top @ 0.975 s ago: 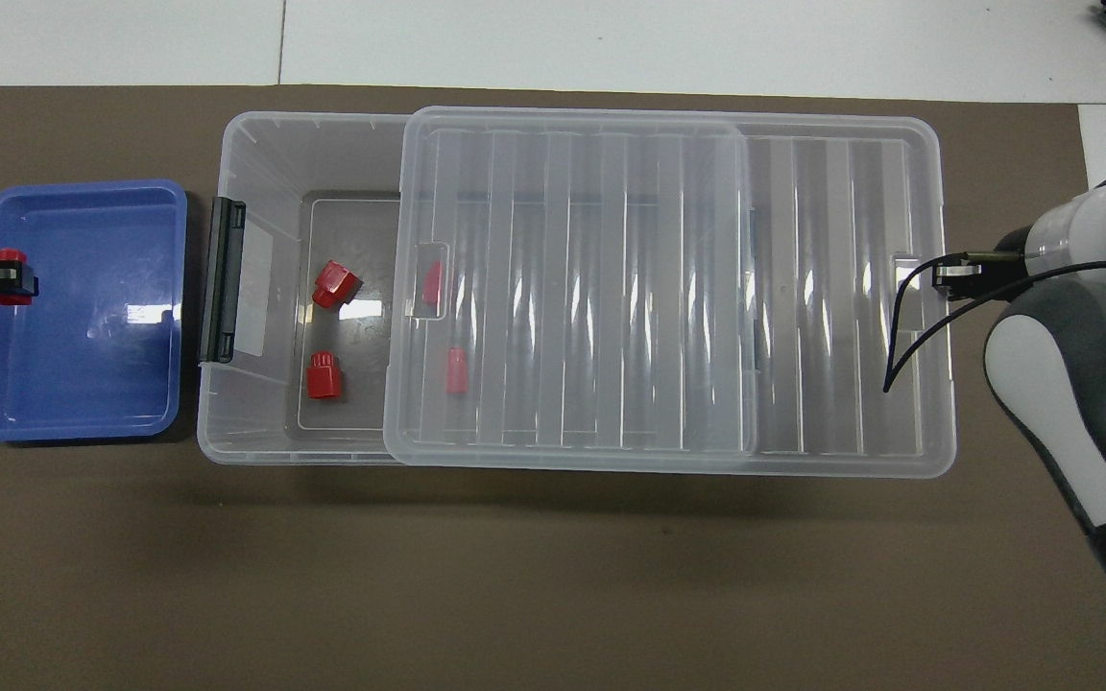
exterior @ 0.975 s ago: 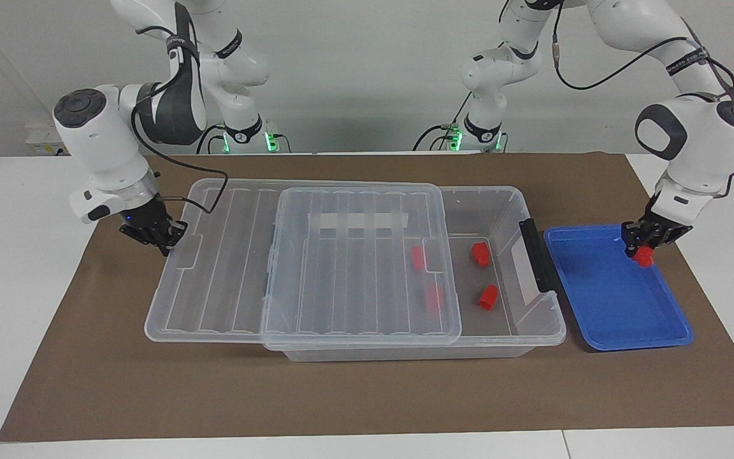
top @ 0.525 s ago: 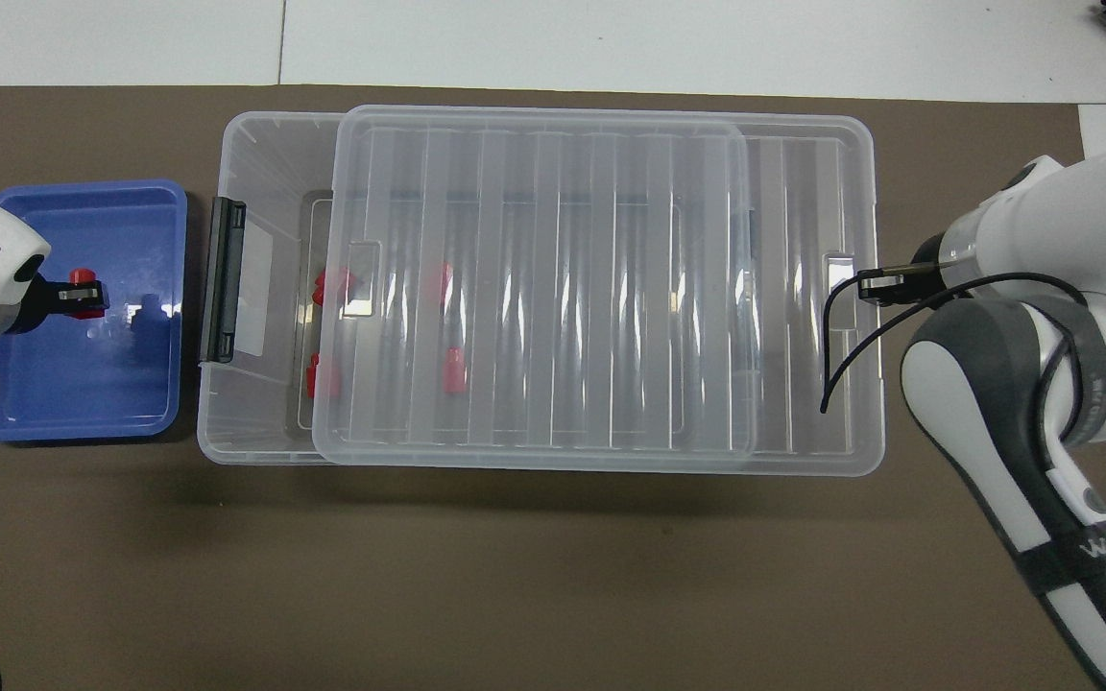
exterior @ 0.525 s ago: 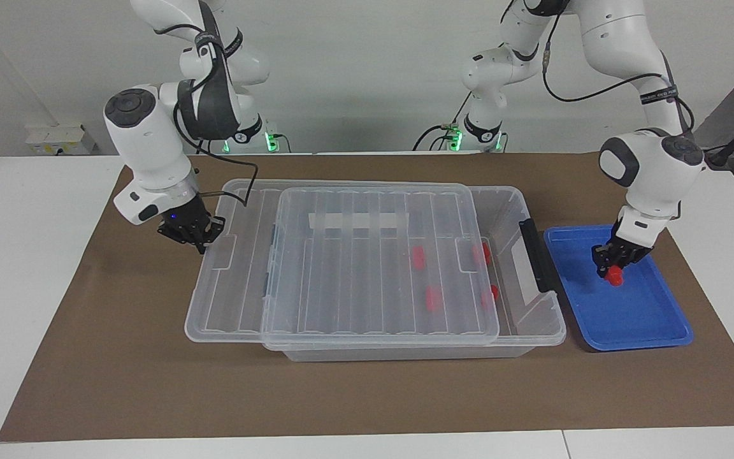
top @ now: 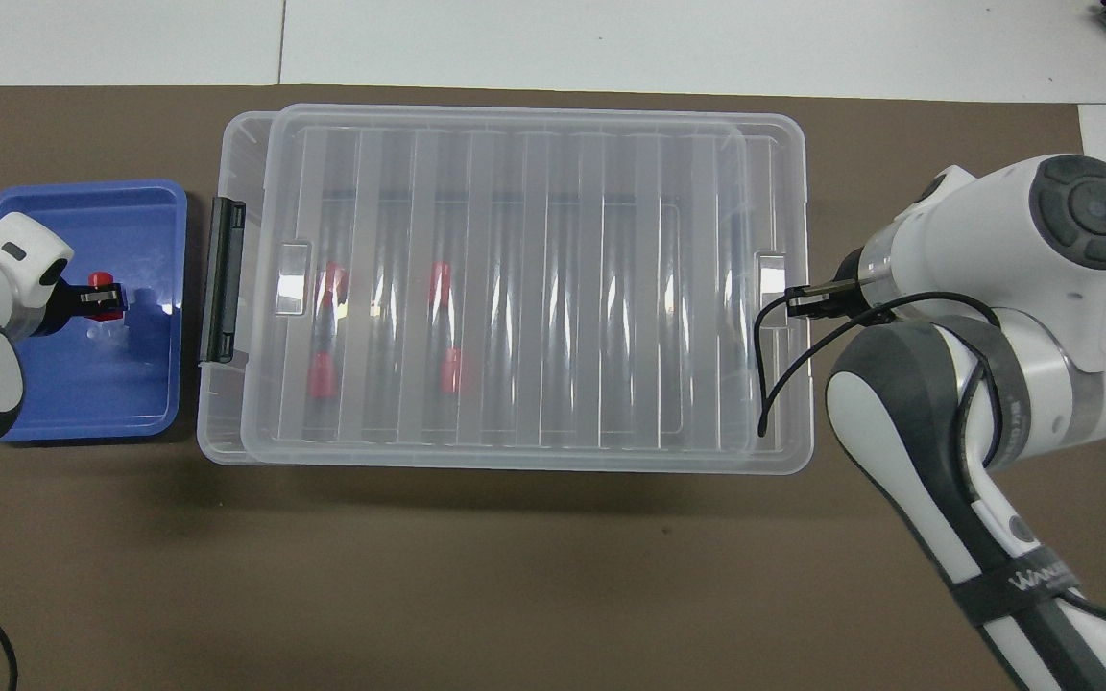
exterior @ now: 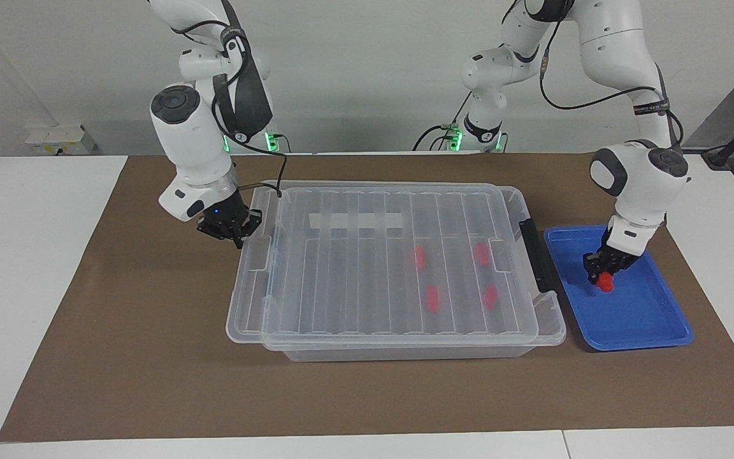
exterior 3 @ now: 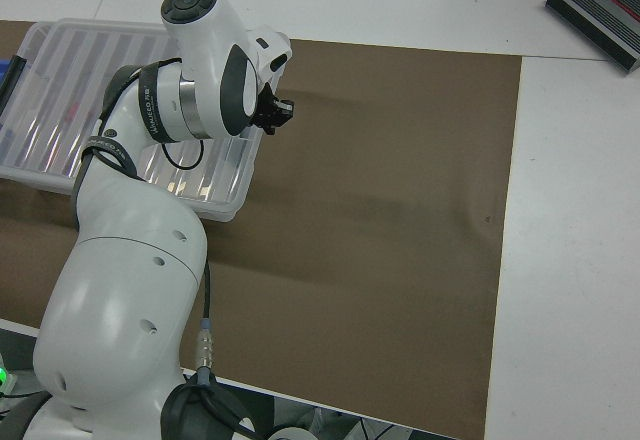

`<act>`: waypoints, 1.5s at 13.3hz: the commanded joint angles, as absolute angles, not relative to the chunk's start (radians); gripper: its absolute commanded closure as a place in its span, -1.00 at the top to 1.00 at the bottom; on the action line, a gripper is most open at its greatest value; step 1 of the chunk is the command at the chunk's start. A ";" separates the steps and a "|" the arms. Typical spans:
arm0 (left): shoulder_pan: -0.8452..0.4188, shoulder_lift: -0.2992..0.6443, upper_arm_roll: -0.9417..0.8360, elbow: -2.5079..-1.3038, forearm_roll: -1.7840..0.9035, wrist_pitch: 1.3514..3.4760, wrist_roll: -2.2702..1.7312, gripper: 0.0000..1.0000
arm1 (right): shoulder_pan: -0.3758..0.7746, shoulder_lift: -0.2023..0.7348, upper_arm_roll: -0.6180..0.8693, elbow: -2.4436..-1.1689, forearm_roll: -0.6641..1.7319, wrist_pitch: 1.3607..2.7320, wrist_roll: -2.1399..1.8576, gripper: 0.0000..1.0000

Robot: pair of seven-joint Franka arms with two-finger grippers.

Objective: Place red block in blue tray from box

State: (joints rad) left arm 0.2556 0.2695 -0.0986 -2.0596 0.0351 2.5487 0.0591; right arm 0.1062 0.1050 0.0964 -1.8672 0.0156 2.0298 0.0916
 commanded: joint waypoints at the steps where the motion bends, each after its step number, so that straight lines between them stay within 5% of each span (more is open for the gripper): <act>1: 0.244 0.299 -0.087 -2.072 0.028 2.620 0.052 -1.00 | 0.138 0.089 0.098 -1.890 0.035 2.031 0.112 -1.00; 16: 0.245 0.307 -0.086 -2.143 0.028 2.726 0.066 -1.00 | 0.137 0.028 0.097 -1.890 0.035 1.951 0.207 -1.00; 18: 0.245 0.307 -0.086 -2.140 0.028 2.726 0.066 -0.38 | 0.105 -0.010 0.094 -1.910 0.034 1.927 0.265 -1.00; 20: 0.245 0.307 -0.086 -2.137 0.029 2.724 0.066 -0.06 | 0.075 -0.049 0.092 -1.927 0.034 1.905 0.287 -1.00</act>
